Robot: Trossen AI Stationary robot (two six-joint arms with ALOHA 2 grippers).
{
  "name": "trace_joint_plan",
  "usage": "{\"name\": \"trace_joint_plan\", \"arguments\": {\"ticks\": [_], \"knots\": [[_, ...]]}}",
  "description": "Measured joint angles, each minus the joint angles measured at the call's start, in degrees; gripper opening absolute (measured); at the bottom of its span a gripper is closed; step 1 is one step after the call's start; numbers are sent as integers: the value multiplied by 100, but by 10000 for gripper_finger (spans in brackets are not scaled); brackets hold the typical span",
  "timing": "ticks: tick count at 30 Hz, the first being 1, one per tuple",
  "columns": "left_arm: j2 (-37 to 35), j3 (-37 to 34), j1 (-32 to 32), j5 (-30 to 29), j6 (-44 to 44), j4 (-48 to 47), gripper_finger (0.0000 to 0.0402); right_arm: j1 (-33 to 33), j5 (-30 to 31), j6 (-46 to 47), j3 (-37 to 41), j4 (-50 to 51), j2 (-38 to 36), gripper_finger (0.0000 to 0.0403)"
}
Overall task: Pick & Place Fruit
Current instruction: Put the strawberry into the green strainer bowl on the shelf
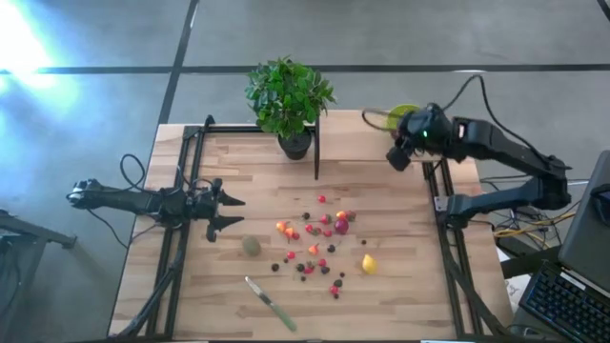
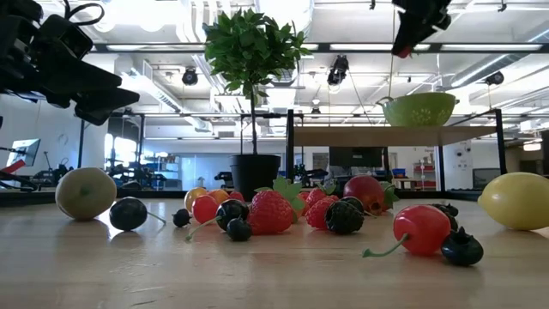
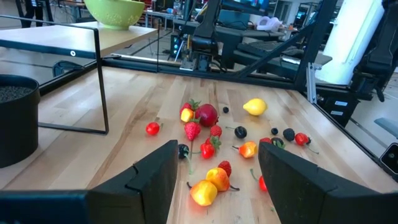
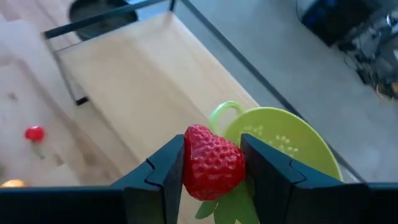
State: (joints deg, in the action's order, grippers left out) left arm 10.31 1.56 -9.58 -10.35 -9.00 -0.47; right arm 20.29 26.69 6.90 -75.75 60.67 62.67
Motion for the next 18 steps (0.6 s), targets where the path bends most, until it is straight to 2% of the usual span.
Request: {"name": "trace_joint_plan", "arguments": {"ticks": [9, 18], "knots": [[2, 0, 2, -2, -1, 0, 229, 1370, -622, -416, -149, 12, 643, 137], [0, 0, 0, -1, 1, 0, 229, 2130, -1041, -566, -138, 48, 1272, 133]]}}
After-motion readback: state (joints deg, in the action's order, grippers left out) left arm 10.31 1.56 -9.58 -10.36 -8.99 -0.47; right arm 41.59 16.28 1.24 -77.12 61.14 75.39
